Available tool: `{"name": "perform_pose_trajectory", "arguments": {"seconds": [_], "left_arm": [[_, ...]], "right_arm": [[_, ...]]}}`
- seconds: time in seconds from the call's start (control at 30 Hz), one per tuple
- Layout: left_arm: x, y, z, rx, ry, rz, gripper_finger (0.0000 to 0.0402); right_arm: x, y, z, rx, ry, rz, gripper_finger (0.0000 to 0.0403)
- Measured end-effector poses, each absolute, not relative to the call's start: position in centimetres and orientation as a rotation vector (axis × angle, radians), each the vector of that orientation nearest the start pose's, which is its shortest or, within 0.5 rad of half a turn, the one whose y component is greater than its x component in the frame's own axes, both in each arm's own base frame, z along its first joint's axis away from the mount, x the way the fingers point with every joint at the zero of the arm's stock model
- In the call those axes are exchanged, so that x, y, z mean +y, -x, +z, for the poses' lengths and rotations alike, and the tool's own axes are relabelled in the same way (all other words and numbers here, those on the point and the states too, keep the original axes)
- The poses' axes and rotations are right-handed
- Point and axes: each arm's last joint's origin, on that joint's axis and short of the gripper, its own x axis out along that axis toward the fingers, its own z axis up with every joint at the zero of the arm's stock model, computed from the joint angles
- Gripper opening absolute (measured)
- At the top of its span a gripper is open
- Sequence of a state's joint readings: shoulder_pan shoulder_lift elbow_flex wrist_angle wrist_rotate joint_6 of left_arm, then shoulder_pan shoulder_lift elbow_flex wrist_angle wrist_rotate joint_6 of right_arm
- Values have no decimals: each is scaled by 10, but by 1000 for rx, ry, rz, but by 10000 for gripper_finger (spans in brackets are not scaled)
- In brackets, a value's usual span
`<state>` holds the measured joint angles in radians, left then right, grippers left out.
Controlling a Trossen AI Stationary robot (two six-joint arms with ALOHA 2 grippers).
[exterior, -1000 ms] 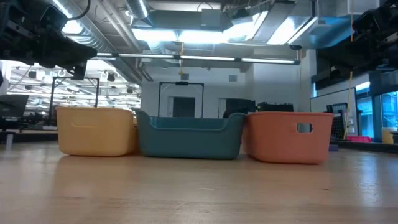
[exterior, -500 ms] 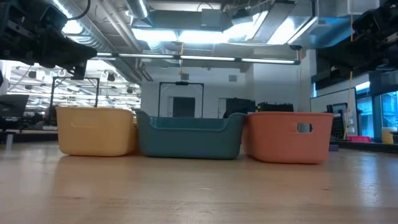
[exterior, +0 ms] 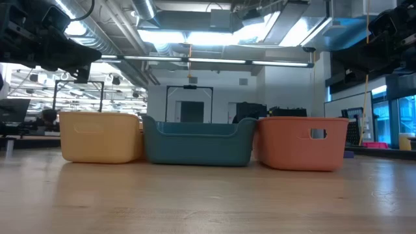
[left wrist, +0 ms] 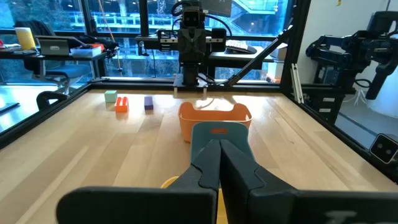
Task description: Sort & place blocks by color
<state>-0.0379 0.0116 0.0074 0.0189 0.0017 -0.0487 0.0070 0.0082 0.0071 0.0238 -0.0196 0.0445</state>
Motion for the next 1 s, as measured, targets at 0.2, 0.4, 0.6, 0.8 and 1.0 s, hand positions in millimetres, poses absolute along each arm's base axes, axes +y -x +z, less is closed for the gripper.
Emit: {"name": "perform_pose_trajectory", "arguments": {"seconds": [0.2,0.4,0.6,0.8,1.0], "left_arm": [[-3,-98,167,-14,5,-31,0],[-4,-98,167,-18,35,-38,0],[-7,-98,169,-27,133,-141,0],[-6,-97,175,-83,286,-141,0],[-2,-94,200,-239,417,-21,9]], "right_arm": [[1,-98,168,-22,-44,27,24],[1,-98,168,-22,-45,27,24],[1,-98,168,-22,-45,27,24],[1,-98,168,-22,-45,27,24],[1,-98,168,-22,-44,27,24]]}}
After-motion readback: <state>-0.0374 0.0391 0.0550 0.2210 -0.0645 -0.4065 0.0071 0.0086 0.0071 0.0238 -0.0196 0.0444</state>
